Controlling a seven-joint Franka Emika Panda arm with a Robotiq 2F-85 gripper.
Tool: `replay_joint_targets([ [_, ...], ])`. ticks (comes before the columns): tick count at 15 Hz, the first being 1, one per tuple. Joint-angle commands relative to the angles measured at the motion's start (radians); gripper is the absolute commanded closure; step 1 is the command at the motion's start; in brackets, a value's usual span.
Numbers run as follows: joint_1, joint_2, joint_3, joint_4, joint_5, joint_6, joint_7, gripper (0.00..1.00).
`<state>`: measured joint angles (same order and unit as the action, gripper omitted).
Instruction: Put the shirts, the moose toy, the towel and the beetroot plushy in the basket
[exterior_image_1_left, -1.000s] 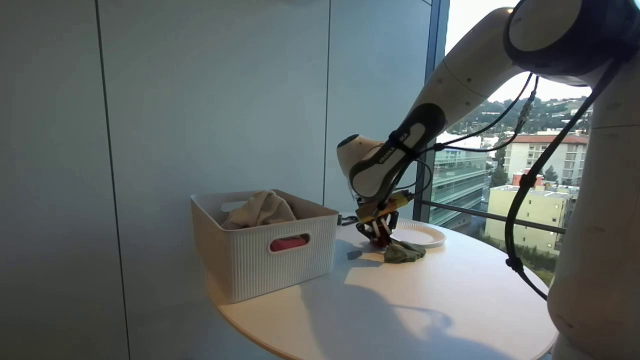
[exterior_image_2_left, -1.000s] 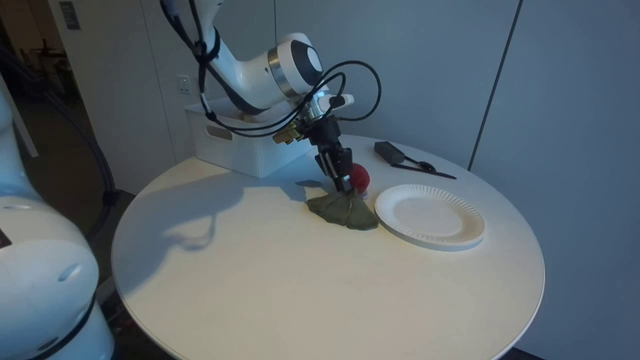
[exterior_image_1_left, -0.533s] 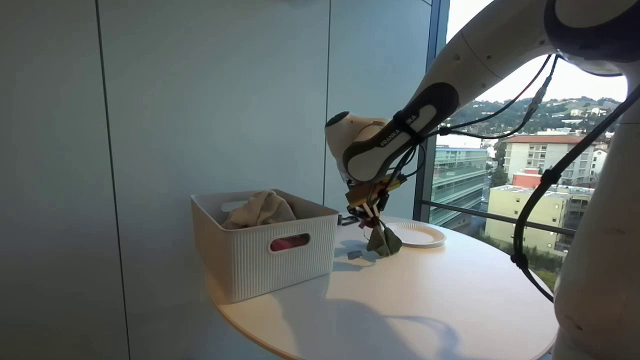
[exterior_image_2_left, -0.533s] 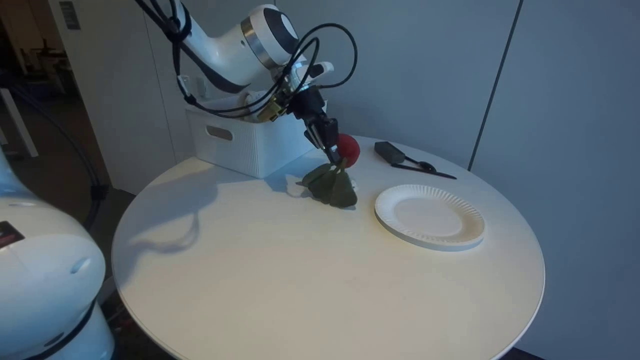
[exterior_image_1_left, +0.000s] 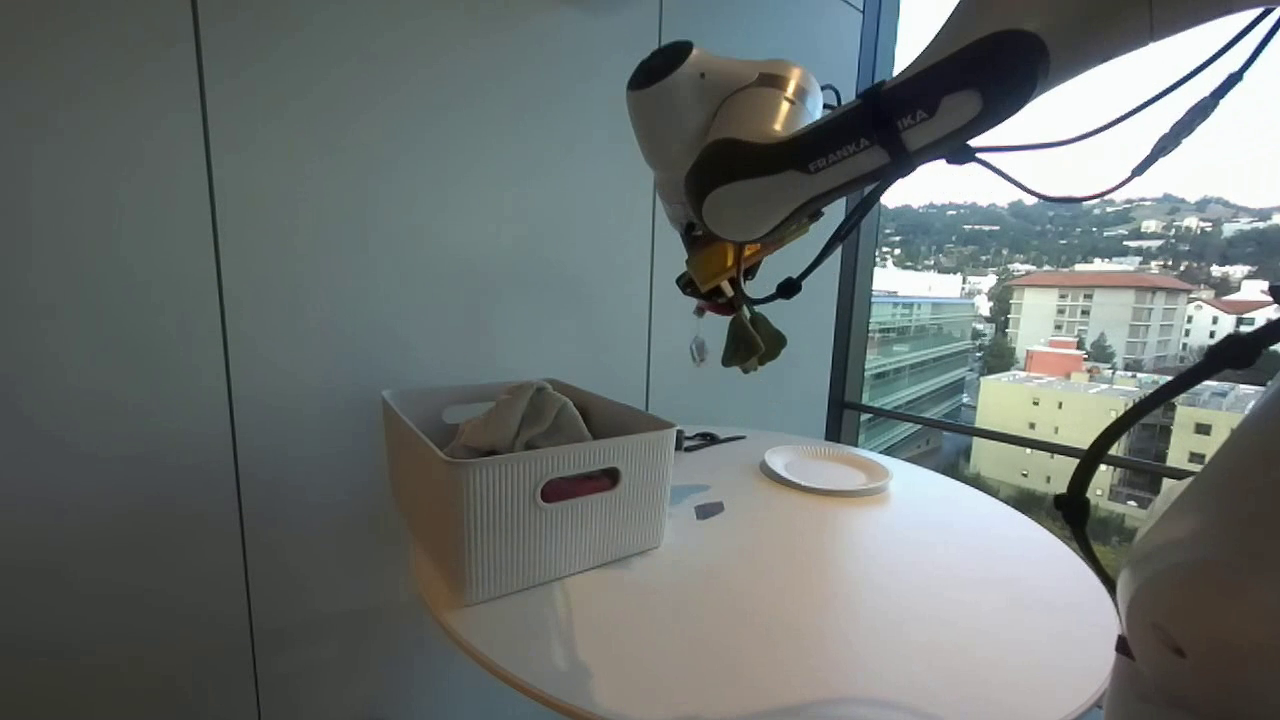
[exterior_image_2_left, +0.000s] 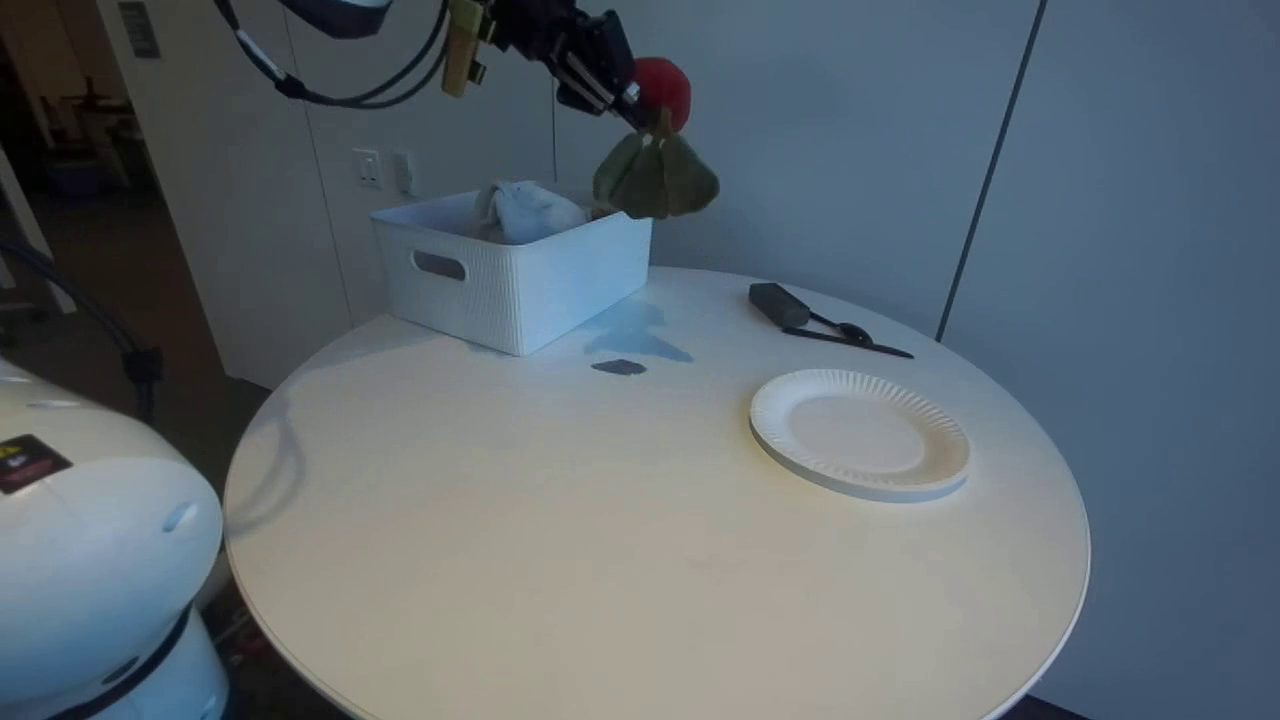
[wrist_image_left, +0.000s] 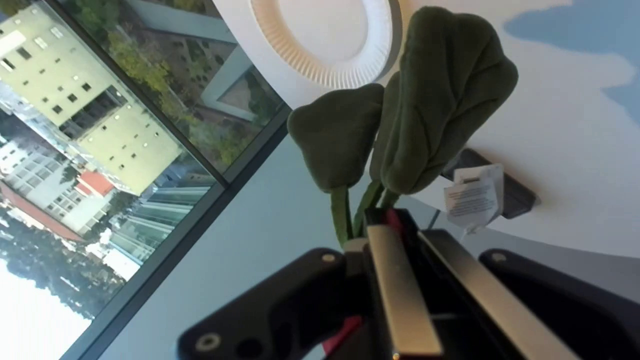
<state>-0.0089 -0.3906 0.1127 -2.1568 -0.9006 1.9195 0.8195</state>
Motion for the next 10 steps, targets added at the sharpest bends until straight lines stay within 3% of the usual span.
replay_joint_targets([
  [1,0.069,-0.037,0.064,0.114,0.002,-0.014,-0.119,0.93],
  [5,0.117,0.044,0.104,0.228,-0.009,0.120,-0.180,0.93],
  [10,0.128,0.197,0.078,0.254,0.045,0.461,-0.209,0.94],
])
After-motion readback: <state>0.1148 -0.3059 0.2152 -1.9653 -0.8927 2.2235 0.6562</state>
